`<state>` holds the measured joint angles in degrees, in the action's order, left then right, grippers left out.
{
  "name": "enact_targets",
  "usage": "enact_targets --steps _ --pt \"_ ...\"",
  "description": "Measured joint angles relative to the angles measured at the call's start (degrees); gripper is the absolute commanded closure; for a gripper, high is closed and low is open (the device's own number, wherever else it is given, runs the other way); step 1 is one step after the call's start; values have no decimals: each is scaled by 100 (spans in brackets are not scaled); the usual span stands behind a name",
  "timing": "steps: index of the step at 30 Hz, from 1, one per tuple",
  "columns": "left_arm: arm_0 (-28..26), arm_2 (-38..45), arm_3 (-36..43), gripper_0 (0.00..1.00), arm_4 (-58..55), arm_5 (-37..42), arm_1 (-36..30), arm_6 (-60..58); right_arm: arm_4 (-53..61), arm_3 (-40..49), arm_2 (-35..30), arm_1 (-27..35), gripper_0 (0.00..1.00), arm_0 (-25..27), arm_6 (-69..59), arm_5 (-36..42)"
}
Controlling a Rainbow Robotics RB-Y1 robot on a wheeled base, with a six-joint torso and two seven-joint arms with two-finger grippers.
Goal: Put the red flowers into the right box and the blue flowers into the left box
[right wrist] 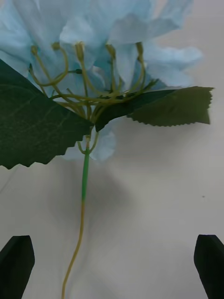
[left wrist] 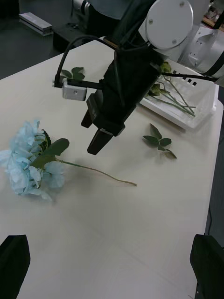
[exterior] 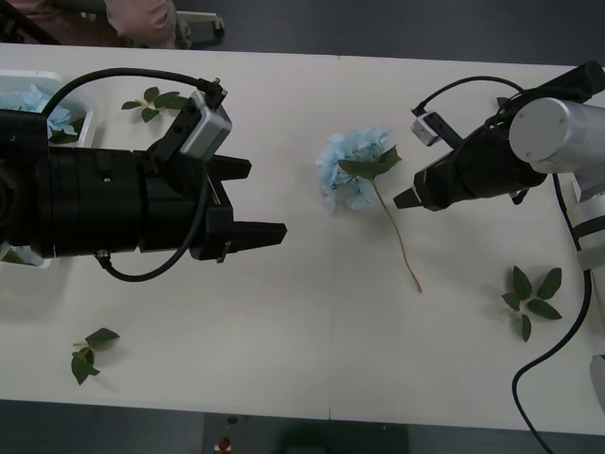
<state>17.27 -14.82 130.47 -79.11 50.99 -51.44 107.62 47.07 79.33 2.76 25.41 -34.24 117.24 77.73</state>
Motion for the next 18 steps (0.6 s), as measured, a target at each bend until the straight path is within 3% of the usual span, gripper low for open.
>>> enact_targets --steps 18 --pt "0 0 0 0 0 0 0 0 7 -450 876 -6 0 0 -54 -789"
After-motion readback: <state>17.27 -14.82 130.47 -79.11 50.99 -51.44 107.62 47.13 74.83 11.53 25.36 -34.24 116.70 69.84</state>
